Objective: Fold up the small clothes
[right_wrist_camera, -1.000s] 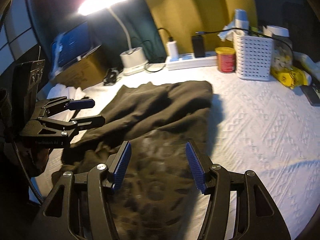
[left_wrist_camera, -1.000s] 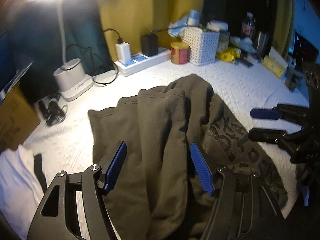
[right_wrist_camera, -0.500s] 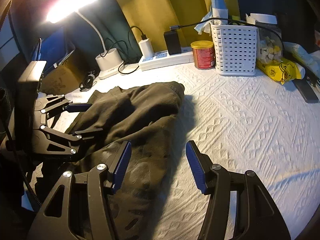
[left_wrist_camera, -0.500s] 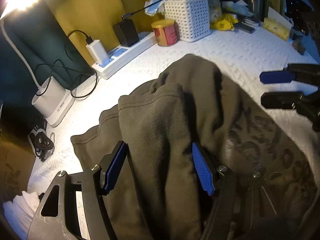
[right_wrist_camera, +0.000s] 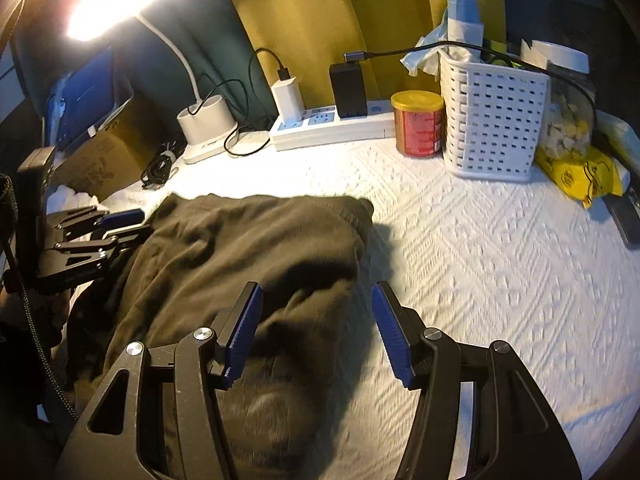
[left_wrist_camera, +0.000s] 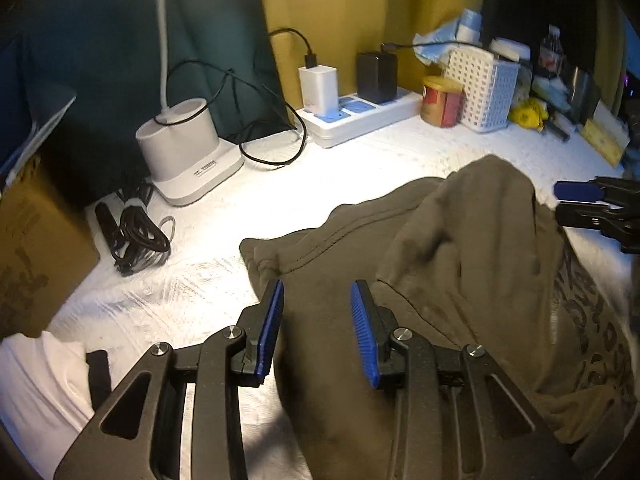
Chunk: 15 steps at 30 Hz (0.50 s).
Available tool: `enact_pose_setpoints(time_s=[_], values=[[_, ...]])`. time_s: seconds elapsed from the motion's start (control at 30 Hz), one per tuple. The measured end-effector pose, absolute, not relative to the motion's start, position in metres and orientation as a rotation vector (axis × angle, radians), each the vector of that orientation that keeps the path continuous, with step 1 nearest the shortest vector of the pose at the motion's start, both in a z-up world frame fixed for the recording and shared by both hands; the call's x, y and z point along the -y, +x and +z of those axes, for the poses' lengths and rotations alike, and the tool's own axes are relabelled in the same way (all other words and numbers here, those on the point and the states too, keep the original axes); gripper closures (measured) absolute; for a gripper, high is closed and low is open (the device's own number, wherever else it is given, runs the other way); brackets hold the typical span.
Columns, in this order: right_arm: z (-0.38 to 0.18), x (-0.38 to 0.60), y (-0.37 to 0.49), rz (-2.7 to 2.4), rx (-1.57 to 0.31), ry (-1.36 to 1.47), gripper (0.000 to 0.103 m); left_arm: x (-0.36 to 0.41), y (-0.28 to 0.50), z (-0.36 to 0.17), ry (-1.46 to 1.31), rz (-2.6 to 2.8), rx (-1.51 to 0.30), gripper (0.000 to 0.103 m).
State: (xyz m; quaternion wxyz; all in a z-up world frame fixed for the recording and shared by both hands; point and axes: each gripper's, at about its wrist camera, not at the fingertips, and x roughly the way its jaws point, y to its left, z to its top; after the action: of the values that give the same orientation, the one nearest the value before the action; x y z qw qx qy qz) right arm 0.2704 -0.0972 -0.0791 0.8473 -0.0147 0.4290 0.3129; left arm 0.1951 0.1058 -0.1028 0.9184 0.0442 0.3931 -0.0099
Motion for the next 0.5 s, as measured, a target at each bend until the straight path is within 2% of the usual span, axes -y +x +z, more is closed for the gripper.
enact_pose_setpoints(time_s=[0.3, 0.4, 0.43, 0.47, 0.5], values=[[-0.087, 0.092, 0.306, 0.634, -0.928, 0.018, 0.043, -0.121, 0.209, -0.123, 0.045, -0.027, -0.866, 0.068], [-0.091, 0.091, 0.316, 0.638, -0.937, 0.042, 0.043, -0.120, 0.208, -0.124, 0.055, -0.052, -0.832, 0.069], [-0.092, 0.091, 0.319, 0.639, -0.940, 0.047, 0.047, -0.119, 0.208, -0.124, 0.062, -0.058, -0.821, 0.073], [-0.095, 0.091, 0.322, 0.643, -0.945, 0.054, 0.067, -0.118, 0.208, -0.123, 0.070, -0.063, -0.821, 0.101], [-0.097, 0.090, 0.324, 0.650, -0.951, 0.056, 0.080, -0.117, 0.209, -0.121, 0.079, -0.062, -0.815, 0.103]])
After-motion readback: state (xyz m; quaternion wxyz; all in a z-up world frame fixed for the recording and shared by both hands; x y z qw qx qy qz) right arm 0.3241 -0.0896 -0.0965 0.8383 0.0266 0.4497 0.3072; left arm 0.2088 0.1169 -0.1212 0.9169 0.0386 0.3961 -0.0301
